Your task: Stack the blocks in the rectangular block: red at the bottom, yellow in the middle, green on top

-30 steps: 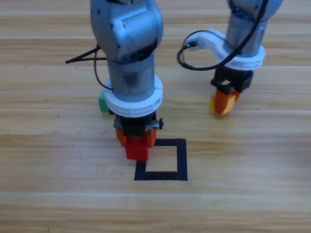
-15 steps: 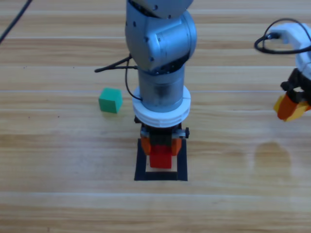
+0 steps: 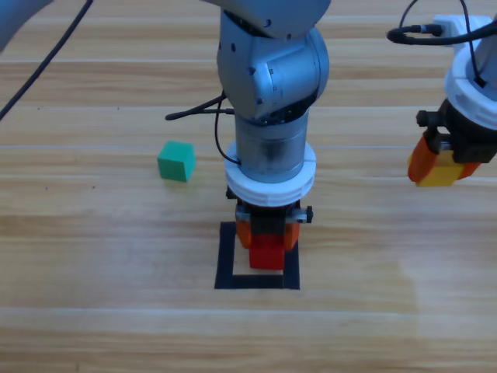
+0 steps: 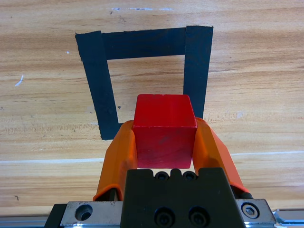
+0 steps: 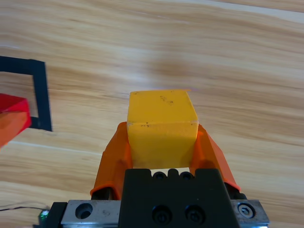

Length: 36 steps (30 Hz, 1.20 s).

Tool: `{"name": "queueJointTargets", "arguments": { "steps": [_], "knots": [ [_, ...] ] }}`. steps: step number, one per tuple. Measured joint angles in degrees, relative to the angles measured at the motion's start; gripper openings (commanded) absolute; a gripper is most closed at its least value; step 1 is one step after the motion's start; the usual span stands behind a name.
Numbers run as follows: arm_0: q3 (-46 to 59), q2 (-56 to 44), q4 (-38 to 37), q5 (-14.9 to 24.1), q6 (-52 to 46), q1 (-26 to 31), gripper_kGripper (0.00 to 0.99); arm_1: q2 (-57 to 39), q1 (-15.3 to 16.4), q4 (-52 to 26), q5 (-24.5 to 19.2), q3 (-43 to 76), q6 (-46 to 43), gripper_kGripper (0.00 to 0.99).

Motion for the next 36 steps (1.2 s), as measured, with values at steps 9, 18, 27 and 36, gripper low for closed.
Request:
{"name": "queueJointTargets", "arguments": {
  "steps": [9,18,27,36],
  "knots": [
    [-0.07,0.14,0.00,0.20,0.10,-0.03,0.026,0.02,1.20,0.00,1.36,-0.42,1.40,0.000],
    [-0.08,0.84,0.00,0.48,0.17,-0.03,0.026,2.02,1.89,0.00,1.50,-1.11,2.38,0.000],
    [-0.20,0.87,0.00,0.48,0.17,-0.01,0.026,2.23,2.48,0.00,1.50,-1.12,2.67,0.000],
    [-0.19,0.87,0.00,0.48,-1.14,0.11,0.026,2.23,2.55,0.00,1.50,-1.12,2.67,0.000]
  ]
}}
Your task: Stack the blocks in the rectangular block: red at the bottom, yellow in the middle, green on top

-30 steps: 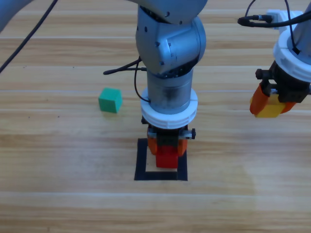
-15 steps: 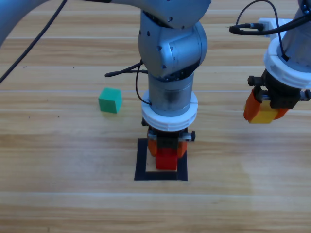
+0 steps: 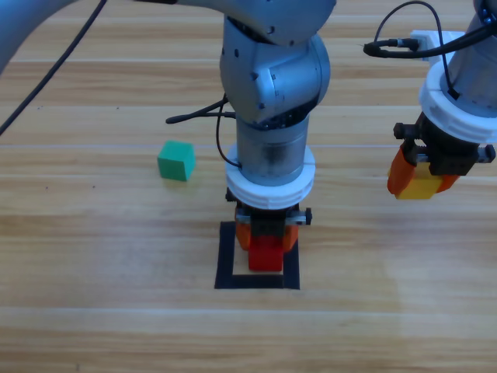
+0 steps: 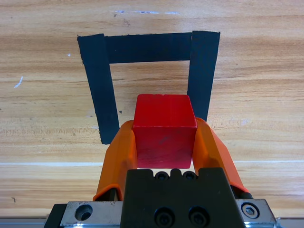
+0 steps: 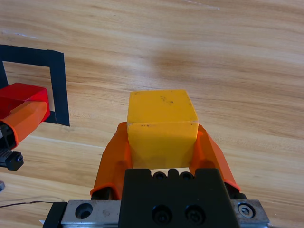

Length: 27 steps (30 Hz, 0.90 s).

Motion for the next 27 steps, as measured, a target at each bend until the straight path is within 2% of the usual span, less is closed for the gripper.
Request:
{"name": "queueJointTargets", "arguments": {
  "steps": [27],
  "knots": [
    [0.39,0.00,-0.27,0.00,-1.59,0.76,0.028,0.26,0.00,0.00,0.12,-0.26,0.00,0.000]
  ]
}}
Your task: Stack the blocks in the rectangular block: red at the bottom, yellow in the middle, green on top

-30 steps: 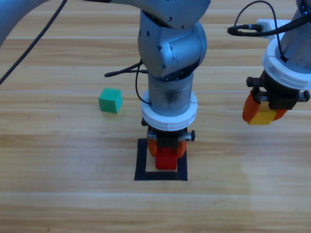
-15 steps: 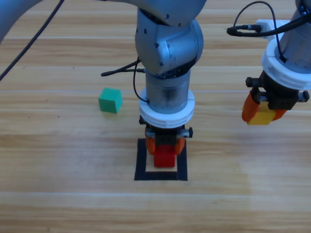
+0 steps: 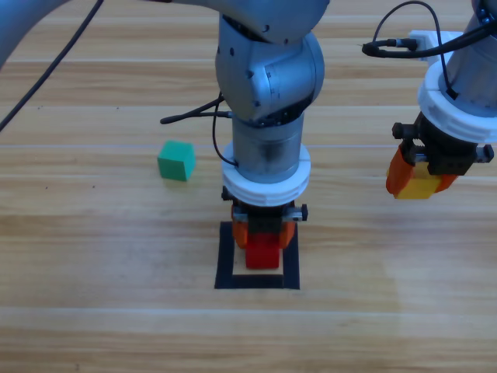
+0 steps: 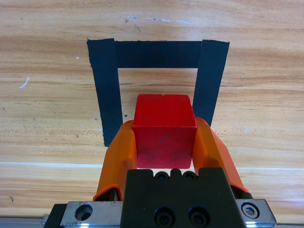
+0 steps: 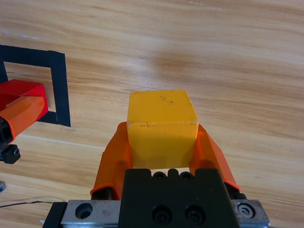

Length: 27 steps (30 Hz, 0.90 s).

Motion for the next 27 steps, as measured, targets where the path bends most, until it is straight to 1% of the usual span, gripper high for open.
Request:
{"name": "queueJointTargets", "arguments": {
  "steps": [10,11,12,13,14,15,16,27],
  "knots": [
    [1.24,0.00,-1.24,0.00,-0.43,0.00,0.031,0.07,0.00,0.00,0.00,-0.02,0.00,0.000],
    [1.24,0.00,-1.25,0.00,-0.43,0.00,0.043,0.12,0.00,0.00,0.00,-0.02,0.00,0.000],
    [1.25,0.00,-1.25,0.00,-0.43,0.00,0.086,0.19,0.00,0.00,0.00,-0.04,0.00,0.000],
    [1.25,0.00,-1.25,0.00,-0.43,0.00,0.264,0.23,0.00,0.00,0.00,-0.06,0.00,0.000],
    [1.25,0.00,-1.25,0.00,-0.43,0.00,0.609,0.30,0.00,0.00,0.00,-0.10,0.00,0.000],
    [1.25,0.00,-1.25,0.00,-0.43,0.00,0.907,0.33,0.00,0.00,0.00,-0.11,0.00,0.000],
    [1.24,0.00,-1.25,0.00,-0.43,0.00,0.986,0.39,0.00,0.00,0.00,-0.12,0.00,0.000],
    [1.18,-0.02,-1.24,0.26,-0.44,0.00,0.990,2.76,0.20,0.00,-0.16,-0.44,0.12,0.000]
  ]
}}
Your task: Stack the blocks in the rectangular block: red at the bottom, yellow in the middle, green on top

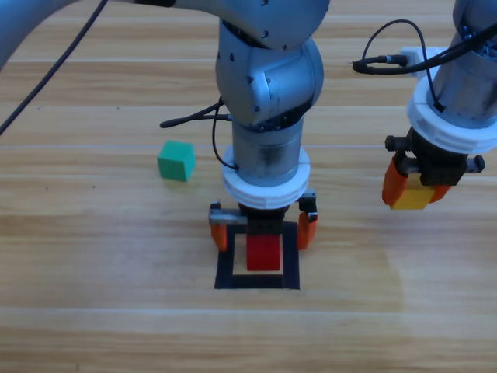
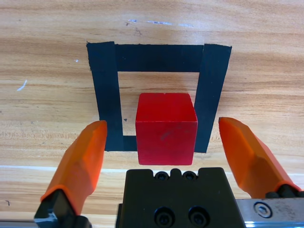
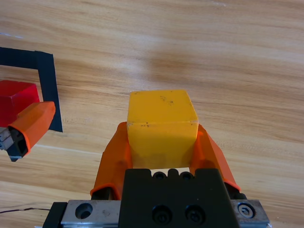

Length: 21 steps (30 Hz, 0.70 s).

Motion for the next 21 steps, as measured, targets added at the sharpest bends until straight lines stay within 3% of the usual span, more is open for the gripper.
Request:
{"name": "queueJointTargets", "arguments": {
  "steps": [5,12,17,21],
  "knots": [
    [-1.01,-1.91,1.39,1.40,0.72,0.00,0.990,0.00,1.29,0.37,-1.27,-0.54,0.97,0.000],
    [-7.57,-14.05,11.35,3.55,6.86,2.63,0.990,0.95,5.61,10.34,-3.28,-12.68,6.09,0.000],
    [4.74,-29.44,11.93,4.51,21.79,12.54,0.990,4.48,9.40,15.75,-3.28,-20.66,7.43,0.000],
    [3.89,-32.06,10.33,4.49,38.14,22.34,0.990,9.65,12.03,21.23,-3.28,-31.02,9.25,0.000]
  ]
}}
